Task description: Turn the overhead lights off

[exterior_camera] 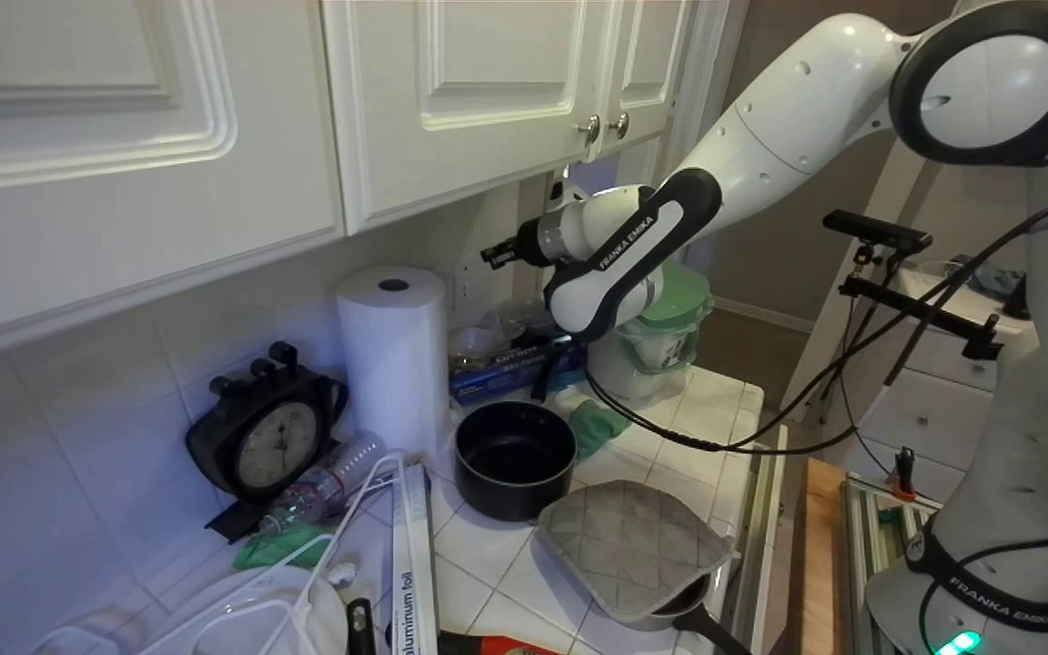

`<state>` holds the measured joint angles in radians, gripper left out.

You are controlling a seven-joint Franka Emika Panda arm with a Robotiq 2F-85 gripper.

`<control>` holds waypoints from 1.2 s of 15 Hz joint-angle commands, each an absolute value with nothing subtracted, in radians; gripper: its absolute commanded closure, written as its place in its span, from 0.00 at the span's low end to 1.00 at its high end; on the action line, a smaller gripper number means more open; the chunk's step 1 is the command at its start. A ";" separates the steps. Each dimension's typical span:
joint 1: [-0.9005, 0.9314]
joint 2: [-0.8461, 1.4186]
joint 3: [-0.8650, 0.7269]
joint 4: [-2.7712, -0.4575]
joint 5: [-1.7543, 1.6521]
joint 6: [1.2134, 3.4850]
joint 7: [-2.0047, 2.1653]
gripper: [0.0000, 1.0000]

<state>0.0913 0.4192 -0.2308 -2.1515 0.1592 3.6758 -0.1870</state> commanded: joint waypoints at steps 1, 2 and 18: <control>0.126 0.278 -0.252 -2.297 0.173 3.652 -0.227 1.00; 0.125 0.264 -0.252 -2.322 0.168 3.672 -0.223 1.00; 0.271 0.158 -0.110 -2.583 0.816 4.047 -0.481 0.26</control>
<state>0.2566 0.2611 -0.1673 -2.5183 0.6661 4.0814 -0.3534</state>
